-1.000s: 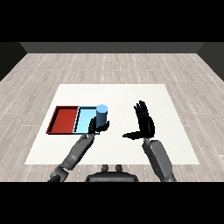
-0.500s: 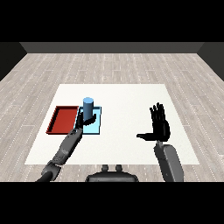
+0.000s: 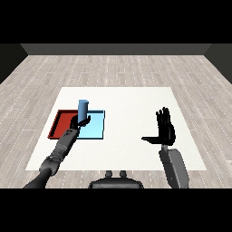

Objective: Pick the blue can and put it in the blue box

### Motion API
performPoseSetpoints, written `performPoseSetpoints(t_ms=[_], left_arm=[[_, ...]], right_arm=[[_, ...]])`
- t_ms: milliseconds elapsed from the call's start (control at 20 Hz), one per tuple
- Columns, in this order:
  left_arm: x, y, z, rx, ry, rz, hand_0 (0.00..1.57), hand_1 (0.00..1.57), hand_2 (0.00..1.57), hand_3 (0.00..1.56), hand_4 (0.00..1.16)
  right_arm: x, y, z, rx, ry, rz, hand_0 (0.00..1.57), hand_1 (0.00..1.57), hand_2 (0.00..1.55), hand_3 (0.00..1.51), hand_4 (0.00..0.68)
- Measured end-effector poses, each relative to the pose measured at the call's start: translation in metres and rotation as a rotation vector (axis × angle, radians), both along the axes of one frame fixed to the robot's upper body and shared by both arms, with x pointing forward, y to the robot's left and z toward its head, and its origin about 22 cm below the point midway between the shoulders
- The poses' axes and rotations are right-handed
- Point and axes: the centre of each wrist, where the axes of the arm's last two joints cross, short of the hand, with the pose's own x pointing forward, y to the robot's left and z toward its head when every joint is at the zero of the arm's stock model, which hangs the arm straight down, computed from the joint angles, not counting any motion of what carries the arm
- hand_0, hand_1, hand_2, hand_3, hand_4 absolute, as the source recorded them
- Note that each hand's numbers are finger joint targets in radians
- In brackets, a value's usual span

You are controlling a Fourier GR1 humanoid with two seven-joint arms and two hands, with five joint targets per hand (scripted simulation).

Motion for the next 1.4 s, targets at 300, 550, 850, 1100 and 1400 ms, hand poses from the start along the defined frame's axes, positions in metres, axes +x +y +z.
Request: performPoseSetpoints(t_ms=[300, 550, 850, 1100, 1400], left_arm=[[0.004, -0.007, -0.008, 0.079, 0.162, 0.033, 1.52, 1.52, 1.4, 1.14, 0.91], [-0.002, -0.018, -0.02, 0.135, 0.257, 0.015, 1.5, 1.5, 1.4, 0.54, 0.85], [-0.003, -0.022, -0.022, 0.112, 0.313, -0.004, 0.86, 0.86, 0.88, 0.48, 0.65], [-0.004, -0.028, -0.026, 0.15, 0.357, -0.023, 0.0, 0.0, 0.0, 0.0, 0.0], [-0.009, -0.033, -0.031, 0.137, 0.239, 0.081, 0.0, 0.0, 0.0, 0.0, 0.0]], right_arm=[[0.009, 0.003, -0.021, 0.026, 0.036, -0.013, 0.0, 0.0, 0.0, 0.0, 0.0], [0.017, -0.003, -0.03, 0.031, 0.055, -0.023, 0.0, 0.0, 0.0, 0.0, 0.0], [0.018, -0.008, -0.032, 0.036, 0.042, -0.026, 0.0, 0.0, 0.0, 0.0, 0.0], [0.018, -0.007, -0.029, 0.051, 0.035, -0.018, 0.0, 0.0, 0.0, 0.0, 0.0], [0.009, -0.009, -0.033, 0.067, 0.026, -0.003, 0.0, 0.0, 0.0, 0.0, 0.0]])
